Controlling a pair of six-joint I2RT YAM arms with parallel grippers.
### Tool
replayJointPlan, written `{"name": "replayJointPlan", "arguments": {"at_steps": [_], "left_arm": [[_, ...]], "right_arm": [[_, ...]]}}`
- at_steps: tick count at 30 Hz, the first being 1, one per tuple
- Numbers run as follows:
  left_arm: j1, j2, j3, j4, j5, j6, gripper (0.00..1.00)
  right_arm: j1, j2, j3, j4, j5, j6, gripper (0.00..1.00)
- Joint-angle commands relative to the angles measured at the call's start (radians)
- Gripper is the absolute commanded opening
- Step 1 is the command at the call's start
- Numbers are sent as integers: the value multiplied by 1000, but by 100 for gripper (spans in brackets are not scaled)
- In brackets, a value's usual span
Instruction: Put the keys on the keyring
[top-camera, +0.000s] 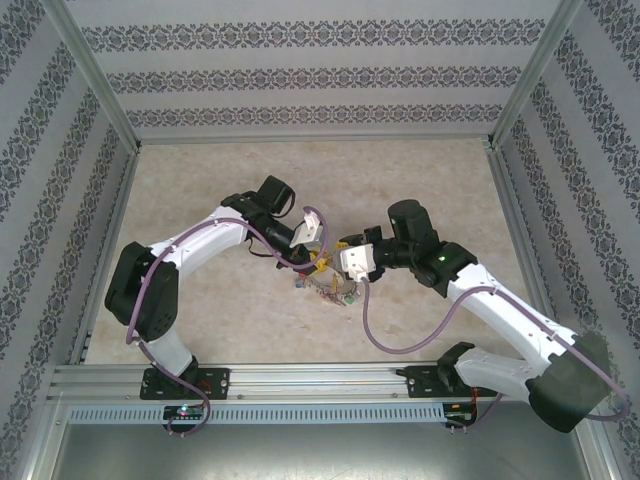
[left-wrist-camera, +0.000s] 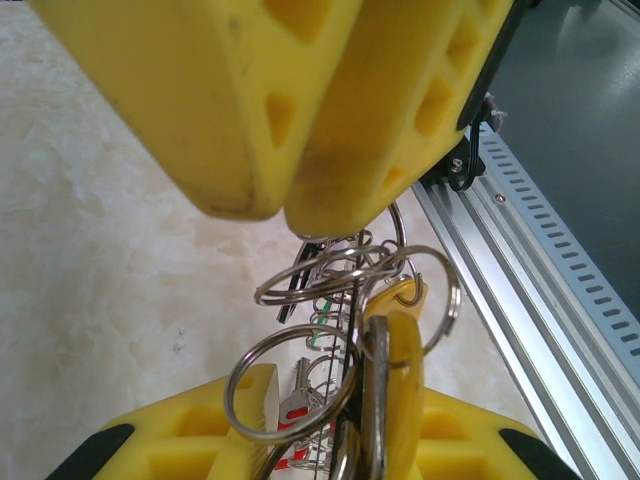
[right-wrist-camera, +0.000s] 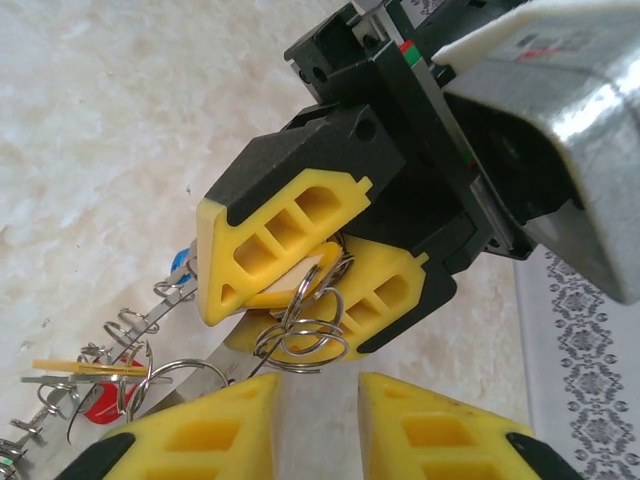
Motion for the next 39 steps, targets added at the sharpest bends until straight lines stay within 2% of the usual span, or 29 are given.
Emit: {"name": "replayJointPlan", "arguments": {"at_steps": [1,5,7,10,23,33,39], "left_arm": [[-22,-36,13,-36,27,54,0],[-24,-70,-15,-12,29,100,0],[-26,-89,-27,3,17,115,0],[-28,-111,-40,9,-3,131,0],[-54,-104,-29,-23,-33,167,0],[-68,-92,-17,-38,-29,178,0],[-77,-92,-20,-43,-28,186,0]], "right_arm": [[-24,31,46,-20,-111,-14,25],[-84,70,97,-72,-287,26,26],[-99,98,137,-166,-356,-32,26],[-99,130,172,-249,-387,-73,25],[-67,173,233,-344,-381,-155,28],[-15,181,246,-395,-279,-232,28],[-1,197,278,-427,-260,-252,26]]}}
